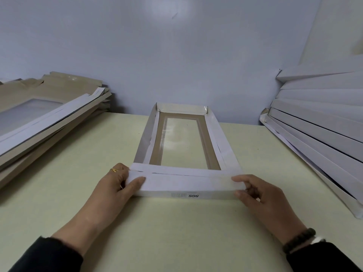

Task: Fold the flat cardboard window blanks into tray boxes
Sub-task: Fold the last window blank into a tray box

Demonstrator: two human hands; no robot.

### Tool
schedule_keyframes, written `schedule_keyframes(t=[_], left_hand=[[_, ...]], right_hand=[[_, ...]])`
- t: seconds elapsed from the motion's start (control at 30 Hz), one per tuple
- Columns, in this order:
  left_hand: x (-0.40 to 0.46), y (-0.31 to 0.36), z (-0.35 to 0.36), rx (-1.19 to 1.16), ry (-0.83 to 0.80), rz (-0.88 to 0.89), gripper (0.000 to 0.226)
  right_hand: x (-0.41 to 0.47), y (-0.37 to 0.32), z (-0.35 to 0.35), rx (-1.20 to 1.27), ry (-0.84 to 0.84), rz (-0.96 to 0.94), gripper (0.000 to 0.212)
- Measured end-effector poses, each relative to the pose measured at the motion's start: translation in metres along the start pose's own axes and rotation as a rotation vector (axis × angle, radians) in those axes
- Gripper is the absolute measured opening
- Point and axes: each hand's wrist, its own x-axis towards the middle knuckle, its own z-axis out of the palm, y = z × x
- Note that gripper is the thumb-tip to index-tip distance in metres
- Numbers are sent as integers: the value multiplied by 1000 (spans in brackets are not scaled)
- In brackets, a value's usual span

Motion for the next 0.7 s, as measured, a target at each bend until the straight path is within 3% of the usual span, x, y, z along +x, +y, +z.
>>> schedule_keyframes(t=[0.1,0.23,0.27,0.33,0.47,0.6,0.7], left_hand=[[1,-1,6,90,37,20,36],[1,1,9,151,105,15,19],[1,2,9,186,123,20,28],[3,3,8,297,153,119,46],[-1,4,10,497,55,335,22],[-2,3,12,602,41,371,33],[1,5,12,671,-30,471,70]], right_hand=[[-1,-1,2,-88,12,-46,32],[1,3,3,-178,5,-90,28],[1,4,3,-190,-1,-91,26],[1,5,3,-212,-17,-102,22],[1,4,2,-344,-16,-175,15],[4,-2,3,-603,106,-359,26],[4,-2,4,-678,96,-429,36]])
